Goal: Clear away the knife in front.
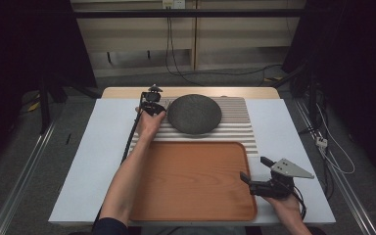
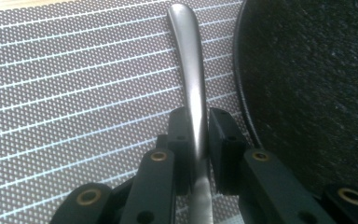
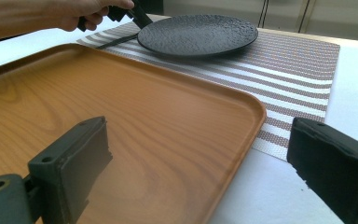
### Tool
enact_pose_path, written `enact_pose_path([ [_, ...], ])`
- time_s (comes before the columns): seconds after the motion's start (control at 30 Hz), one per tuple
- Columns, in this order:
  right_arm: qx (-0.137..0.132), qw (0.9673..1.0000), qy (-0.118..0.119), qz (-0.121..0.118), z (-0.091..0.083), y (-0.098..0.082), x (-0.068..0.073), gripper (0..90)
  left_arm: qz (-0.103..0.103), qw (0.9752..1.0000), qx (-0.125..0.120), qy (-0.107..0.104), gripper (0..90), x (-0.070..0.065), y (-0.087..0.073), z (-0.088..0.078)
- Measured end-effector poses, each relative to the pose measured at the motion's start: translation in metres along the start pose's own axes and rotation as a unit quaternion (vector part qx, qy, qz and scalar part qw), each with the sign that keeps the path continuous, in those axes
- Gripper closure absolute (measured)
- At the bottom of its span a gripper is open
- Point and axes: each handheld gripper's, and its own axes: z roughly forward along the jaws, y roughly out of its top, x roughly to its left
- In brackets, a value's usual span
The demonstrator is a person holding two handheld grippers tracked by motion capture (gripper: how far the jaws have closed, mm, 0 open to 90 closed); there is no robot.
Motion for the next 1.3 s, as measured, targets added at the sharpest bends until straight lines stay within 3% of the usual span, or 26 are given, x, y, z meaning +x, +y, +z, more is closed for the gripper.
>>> enact_pose_path([
  [0.4, 0.001, 1.0, 0.0, -0.001, 0.001, 0.0, -0.001, 5.7, 0.028, 0.9995, 0.008, -0.012, 80.2, 0.008, 0.004, 0.0],
  [0.5, 0.001, 1.0, -0.001, 0.0, 0.001, 0.0, -0.001, 5.7, 0.024, 0.9996, 0.005, -0.015, 80.2, 0.01, 0.003, 0.0],
  [0.83, 0.002, 1.0, -0.002, 0.001, 0.002, 0.0, -0.001, 5.7, 0.037, 0.9992, 0.001, -0.015, 80.2, 0.012, 0.005, -0.007],
  [1.07, 0.002, 1.0, -0.002, 0.0, 0.002, 0.0, -0.001, 5.7, 0.039, 0.999, 0.015, -0.016, 80.1, 0.013, 0.003, -0.007],
  [1.13, 0.002, 1.0, -0.002, 0.002, 0.002, 0.0, -0.001, 5.7, 0.043, 0.9988, 0.019, -0.008, 80.1, 0.014, 0.002, -0.005],
  [1.3, 0.003, 1.0, -0.002, 0.001, 0.002, 0.0, -0.001, 5.7, 0.034, 0.9994, 0.009, -0.007, 79.1, 0.014, 0.002, -0.003],
])
